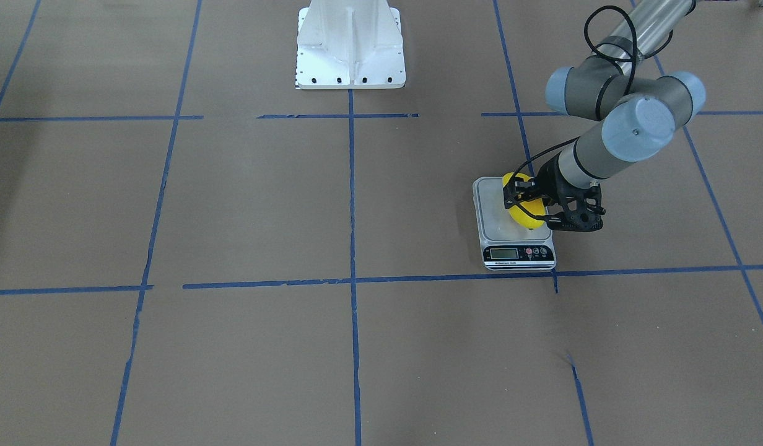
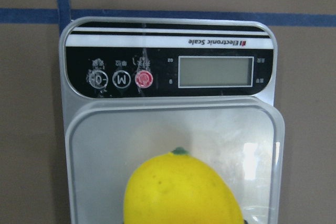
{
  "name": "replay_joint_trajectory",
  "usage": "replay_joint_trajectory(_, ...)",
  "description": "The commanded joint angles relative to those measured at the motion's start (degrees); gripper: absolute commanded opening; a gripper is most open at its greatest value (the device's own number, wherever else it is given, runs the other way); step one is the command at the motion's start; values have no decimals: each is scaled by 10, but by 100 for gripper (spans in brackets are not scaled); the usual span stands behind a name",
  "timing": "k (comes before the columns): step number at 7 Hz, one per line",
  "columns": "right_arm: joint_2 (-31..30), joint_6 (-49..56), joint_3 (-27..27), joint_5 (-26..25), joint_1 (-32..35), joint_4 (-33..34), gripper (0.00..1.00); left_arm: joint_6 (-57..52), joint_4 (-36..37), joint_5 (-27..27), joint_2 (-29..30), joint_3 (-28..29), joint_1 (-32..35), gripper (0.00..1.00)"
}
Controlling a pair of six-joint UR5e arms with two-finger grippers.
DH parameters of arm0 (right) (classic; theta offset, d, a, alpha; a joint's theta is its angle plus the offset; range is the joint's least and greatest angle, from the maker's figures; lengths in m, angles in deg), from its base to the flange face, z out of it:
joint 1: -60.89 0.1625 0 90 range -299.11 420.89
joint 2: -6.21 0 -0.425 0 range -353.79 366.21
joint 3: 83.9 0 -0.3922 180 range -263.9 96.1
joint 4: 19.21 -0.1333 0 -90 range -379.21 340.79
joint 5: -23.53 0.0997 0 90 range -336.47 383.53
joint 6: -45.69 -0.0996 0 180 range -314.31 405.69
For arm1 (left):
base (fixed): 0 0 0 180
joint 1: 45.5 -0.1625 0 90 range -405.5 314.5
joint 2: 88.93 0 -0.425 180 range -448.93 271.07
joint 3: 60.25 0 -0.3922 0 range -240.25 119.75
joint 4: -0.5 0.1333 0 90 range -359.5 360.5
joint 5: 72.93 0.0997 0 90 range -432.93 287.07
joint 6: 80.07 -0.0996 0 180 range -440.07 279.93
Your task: Weigh mango
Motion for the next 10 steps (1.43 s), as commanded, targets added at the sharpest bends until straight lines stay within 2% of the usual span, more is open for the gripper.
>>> replay_joint_trajectory(1,1,0,0,0,0,0,100,-1,-1,30,10,4,-1,0)
replay_joint_trajectory(2,0,0,0,0,0,0,100,-1,0,30,8,3,1,0)
replay_joint_trajectory(3,0,0,0,0,0,0,100,-1,-1,30,9,1,1,99)
replay_joint_trajectory(5,0,0,0,0,0,0,100,-1,-2,31,7,2,1,100)
replay_joint_trajectory(7,0,0,0,0,0,0,100,-13,0,29,-10,-28,44,100)
replay_joint_trajectory(8,1,0,0,0,0,0,100,-128,1,23,-58,-31,90,100)
replay_joint_trajectory(10,0,0,0,0,0,0,100,-283,1,23,-154,-29,184,100)
